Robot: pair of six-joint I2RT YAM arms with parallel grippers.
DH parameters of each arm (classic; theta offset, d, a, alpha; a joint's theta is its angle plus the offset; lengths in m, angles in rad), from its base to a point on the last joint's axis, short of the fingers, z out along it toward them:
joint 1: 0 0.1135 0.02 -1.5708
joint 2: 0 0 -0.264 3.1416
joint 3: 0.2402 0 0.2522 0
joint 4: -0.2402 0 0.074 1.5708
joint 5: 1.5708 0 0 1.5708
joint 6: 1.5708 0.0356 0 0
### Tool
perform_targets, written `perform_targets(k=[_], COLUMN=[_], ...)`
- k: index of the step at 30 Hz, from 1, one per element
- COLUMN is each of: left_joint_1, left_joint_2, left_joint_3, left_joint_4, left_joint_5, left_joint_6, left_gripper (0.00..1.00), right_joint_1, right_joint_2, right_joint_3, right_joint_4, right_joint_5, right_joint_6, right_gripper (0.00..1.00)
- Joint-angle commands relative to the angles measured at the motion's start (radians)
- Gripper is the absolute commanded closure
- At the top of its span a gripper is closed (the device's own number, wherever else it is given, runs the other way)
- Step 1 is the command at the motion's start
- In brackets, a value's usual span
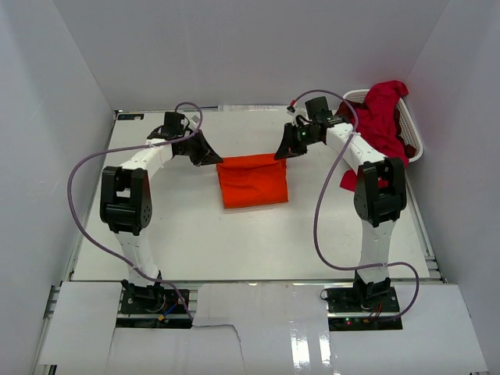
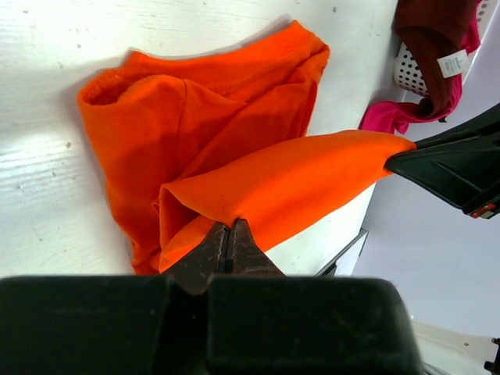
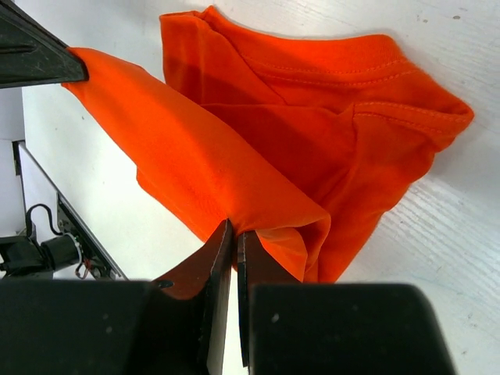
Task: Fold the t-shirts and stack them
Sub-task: Fold the long partially folded tshirt into a neat square
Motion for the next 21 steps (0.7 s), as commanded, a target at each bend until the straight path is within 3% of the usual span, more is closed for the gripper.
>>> perform_targets(k=[1,21], left_joint_1=[0.011,0.012], left_joint_2=[0.021,0.182], left_joint_3=[0.053,0.173], left_joint_4=[0.010,0.043], left_joint_5=[0.016,-0.013], left_joint_6=[0.021,0.019], left_gripper=[1.00,1.00], right_joint_1=[-0.015,-0.051], right_joint_2=[0.027,0.208], right_joint_3=[0.069,0.212], right_joint_4=[0.011,0.083], right_joint_5=[-0.020,-0.057], right_joint_6=[-0.017,0.010], right_gripper=[0.92,0.92])
